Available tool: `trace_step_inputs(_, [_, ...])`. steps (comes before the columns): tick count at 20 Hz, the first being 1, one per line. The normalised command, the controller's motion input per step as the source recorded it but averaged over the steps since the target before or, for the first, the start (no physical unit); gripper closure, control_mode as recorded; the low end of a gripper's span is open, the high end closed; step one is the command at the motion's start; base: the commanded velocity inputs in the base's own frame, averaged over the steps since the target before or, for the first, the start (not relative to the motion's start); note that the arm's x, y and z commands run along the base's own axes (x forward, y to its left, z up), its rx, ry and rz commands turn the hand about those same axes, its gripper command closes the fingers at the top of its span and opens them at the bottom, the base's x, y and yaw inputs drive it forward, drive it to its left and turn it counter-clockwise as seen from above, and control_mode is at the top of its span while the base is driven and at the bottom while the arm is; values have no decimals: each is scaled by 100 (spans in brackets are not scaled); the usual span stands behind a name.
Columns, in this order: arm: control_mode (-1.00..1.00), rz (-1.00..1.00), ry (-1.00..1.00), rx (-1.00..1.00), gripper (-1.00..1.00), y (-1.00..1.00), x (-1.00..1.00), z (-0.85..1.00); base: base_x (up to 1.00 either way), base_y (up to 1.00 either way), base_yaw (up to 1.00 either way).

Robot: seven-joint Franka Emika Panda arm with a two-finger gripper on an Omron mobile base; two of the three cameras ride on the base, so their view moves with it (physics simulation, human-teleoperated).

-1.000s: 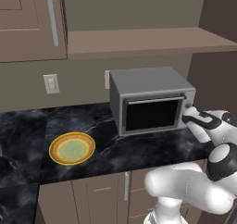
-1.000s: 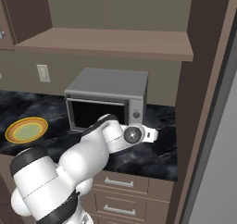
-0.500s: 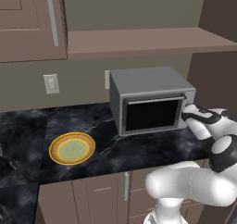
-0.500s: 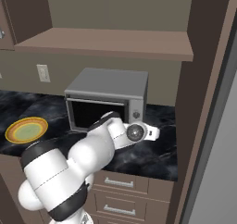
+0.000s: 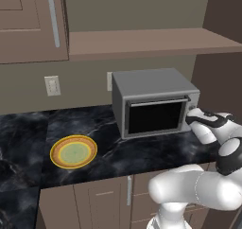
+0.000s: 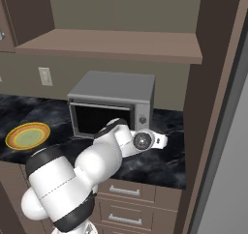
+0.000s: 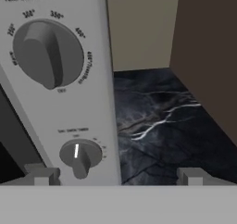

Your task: Pick up the bagel from the plate, place it on the toaster oven rack, close the door, and set the timer.

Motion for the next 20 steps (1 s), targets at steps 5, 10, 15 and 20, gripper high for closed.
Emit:
trace_step_inputs(5, [-100,0,0,0,-100,0,4,0,0,0,0])
trace_step_inputs(10, [-100,0,0,0,-100,0,12,-6,0,0,0])
trace_step_inputs(15, [-100,0,0,-1,-100,0,10,-17,0,0,0])
trace_step_inputs(20, [-100,0,0,-3,-100,0,0,-22,0,0,0])
